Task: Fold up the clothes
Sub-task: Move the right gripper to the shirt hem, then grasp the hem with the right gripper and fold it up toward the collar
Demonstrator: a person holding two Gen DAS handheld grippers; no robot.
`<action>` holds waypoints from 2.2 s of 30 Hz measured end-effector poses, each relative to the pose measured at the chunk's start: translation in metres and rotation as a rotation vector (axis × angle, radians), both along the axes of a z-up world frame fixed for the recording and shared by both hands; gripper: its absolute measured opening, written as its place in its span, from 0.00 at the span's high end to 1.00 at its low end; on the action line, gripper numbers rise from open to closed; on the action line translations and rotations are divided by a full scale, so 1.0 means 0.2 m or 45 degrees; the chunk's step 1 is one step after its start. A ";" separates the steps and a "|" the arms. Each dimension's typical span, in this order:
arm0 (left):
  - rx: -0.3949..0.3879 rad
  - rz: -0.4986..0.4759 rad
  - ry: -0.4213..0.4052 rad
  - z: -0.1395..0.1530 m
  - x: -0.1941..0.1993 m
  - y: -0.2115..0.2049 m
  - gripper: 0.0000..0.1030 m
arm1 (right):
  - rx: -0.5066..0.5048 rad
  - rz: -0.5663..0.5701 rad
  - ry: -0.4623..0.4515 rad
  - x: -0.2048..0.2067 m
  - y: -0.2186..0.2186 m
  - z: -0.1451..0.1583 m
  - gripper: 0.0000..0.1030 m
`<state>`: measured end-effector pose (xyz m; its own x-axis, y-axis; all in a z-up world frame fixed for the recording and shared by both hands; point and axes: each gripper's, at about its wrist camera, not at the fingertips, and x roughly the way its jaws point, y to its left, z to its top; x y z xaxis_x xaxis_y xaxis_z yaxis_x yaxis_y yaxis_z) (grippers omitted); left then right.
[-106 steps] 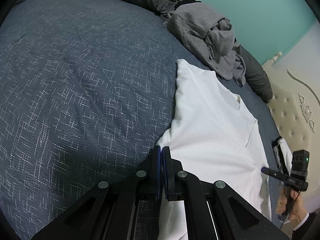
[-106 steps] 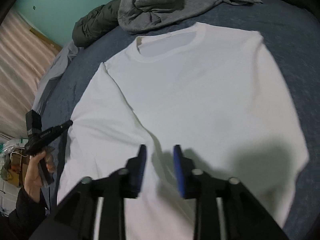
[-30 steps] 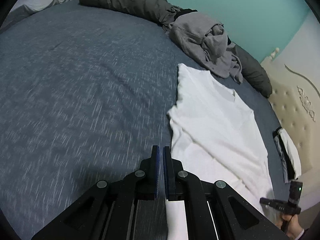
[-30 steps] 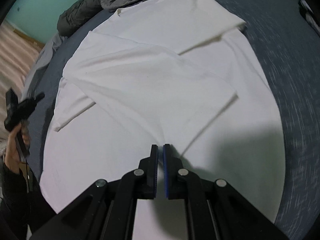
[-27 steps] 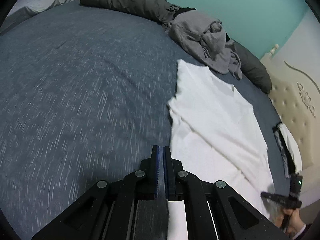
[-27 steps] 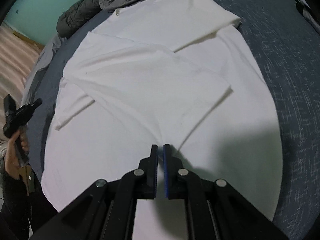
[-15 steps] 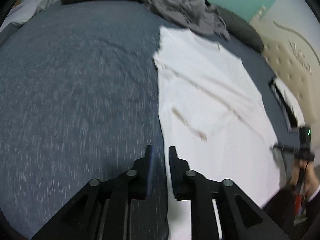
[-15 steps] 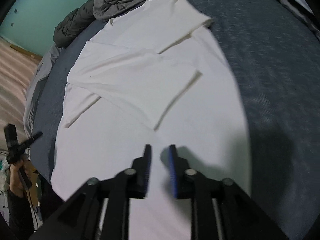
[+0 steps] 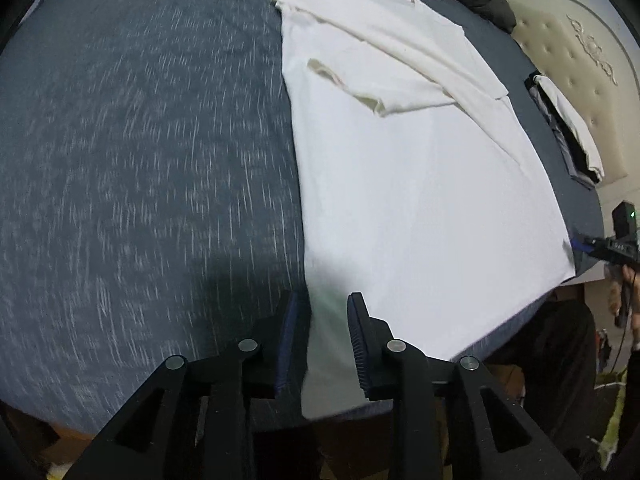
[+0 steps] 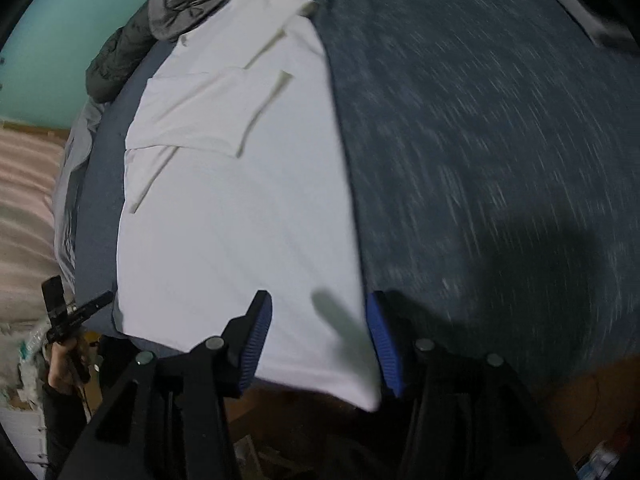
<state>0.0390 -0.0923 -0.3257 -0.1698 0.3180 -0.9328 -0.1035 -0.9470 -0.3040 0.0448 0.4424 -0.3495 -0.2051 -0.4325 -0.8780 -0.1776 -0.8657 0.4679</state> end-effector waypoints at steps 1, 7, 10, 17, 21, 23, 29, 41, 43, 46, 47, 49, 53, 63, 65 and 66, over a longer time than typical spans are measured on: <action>-0.005 0.007 -0.008 -0.01 0.01 0.00 0.71 | -0.009 -0.009 -0.013 0.02 0.01 -0.01 0.51; 0.014 0.023 -0.056 -0.03 0.08 -0.02 0.71 | -0.051 -0.017 -0.046 0.11 0.05 -0.04 0.51; 0.033 0.040 -0.079 -0.04 0.12 -0.03 0.71 | -0.065 -0.021 -0.055 0.12 0.04 -0.05 0.51; 0.027 0.057 -0.112 -0.07 0.15 -0.03 0.71 | -0.076 -0.015 -0.073 0.14 0.02 -0.07 0.51; 0.050 0.077 -0.112 -0.08 0.16 -0.04 0.71 | -0.073 0.001 -0.075 0.15 0.00 -0.07 0.51; 0.056 0.079 -0.105 -0.08 0.16 -0.03 0.71 | -0.064 0.015 -0.079 0.15 0.00 -0.08 0.51; 0.080 0.047 -0.078 -0.04 0.18 0.04 0.95 | -0.058 0.059 -0.063 0.17 -0.02 -0.07 0.85; 0.128 0.038 0.076 0.34 0.00 -0.05 0.95 | -0.097 0.067 0.091 0.09 0.04 0.18 0.95; 0.138 0.043 0.096 0.39 -0.06 -0.08 0.95 | -0.097 0.073 0.117 0.05 0.03 0.24 0.95; 0.147 0.058 0.127 0.45 -0.15 -0.05 0.95 | -0.099 0.078 0.158 -0.04 0.03 0.33 0.95; 0.153 0.064 0.137 0.47 -0.18 -0.04 0.95 | -0.100 0.077 0.172 -0.07 0.03 0.35 0.95; 0.167 0.075 0.155 0.53 -0.24 -0.04 0.95 | -0.102 0.073 0.199 -0.14 0.02 0.40 0.95; 0.196 0.112 0.187 0.58 -0.40 -0.07 0.95 | -0.105 0.064 0.248 -0.29 0.03 0.50 0.95; 0.219 0.192 0.234 0.64 -0.91 -0.15 0.95 | -0.109 0.035 0.321 -0.82 0.08 0.59 0.95; 0.222 0.206 0.243 0.64 -1.03 -0.16 0.95 | -0.110 0.030 0.335 -0.93 0.09 0.61 0.95; 0.222 0.208 0.247 0.64 -1.09 -0.16 0.95 | -0.111 0.028 0.342 -0.99 0.10 0.61 0.95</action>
<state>-0.1795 -0.1242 -0.1967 -0.4013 0.4245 -0.8116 -0.0265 -0.8911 -0.4530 -0.1529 0.4615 -0.2266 -0.4150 -0.5109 -0.7528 -0.0188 -0.8224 0.5686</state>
